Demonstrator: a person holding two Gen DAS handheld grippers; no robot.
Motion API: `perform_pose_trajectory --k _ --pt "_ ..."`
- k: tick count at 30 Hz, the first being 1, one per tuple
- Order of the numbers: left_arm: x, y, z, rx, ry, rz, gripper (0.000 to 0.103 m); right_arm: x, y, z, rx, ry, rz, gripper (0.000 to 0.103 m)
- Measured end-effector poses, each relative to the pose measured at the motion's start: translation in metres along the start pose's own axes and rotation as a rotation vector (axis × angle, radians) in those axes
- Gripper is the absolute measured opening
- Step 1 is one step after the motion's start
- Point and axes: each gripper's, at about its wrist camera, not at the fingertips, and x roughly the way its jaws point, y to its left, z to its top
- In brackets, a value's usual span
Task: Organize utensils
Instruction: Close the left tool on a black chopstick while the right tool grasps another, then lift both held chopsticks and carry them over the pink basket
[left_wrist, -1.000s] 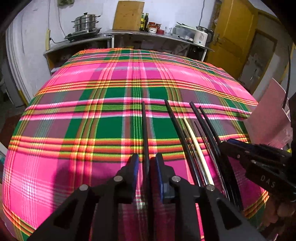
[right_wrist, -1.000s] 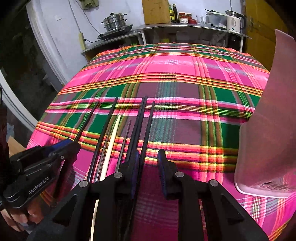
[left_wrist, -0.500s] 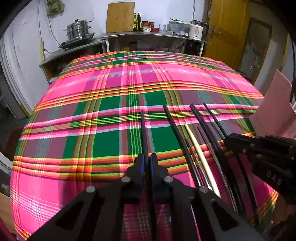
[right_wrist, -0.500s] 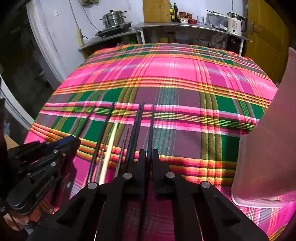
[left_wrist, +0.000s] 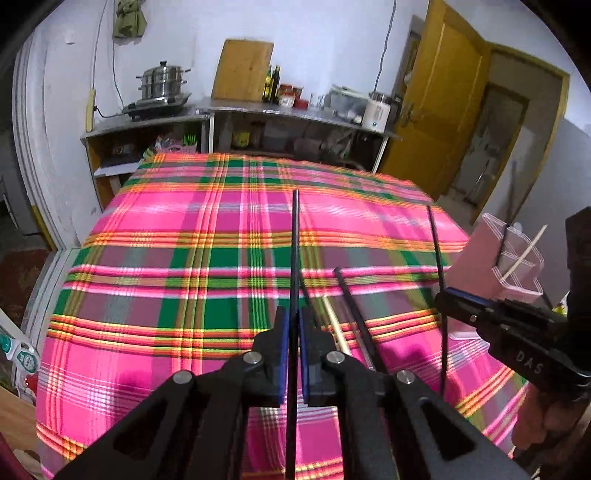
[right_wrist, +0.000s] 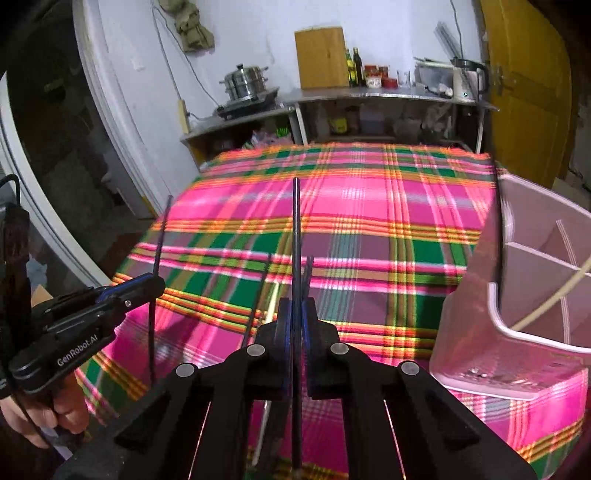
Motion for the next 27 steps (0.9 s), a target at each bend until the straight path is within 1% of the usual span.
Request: perform_pose_trajectory --k 7,15,20,27 --pt "-0.041 -0.012 0.011 0.005 -0.058 -0.036 0.006 -0.047 0.006 0.003 0.002 -0.082 0.007 0.006" --pt "-0.067 -0.034 0.018 0.033 -0.095 -0.060 0.006 -0.090 -0.002 0.004 0.021 -0.158 0.004 0.006" --pt "-0.078 -0.052 0.019 0.060 -0.102 -0.082 0.006 -0.111 -0.005 0.003 0.028 -0.193 -0.002 0.005" --pt "-0.082 -0.082 0.020 0.097 -0.087 -0.144 0.006 -0.140 -0.019 -0.002 0.046 -0.235 -0.016 0.005"
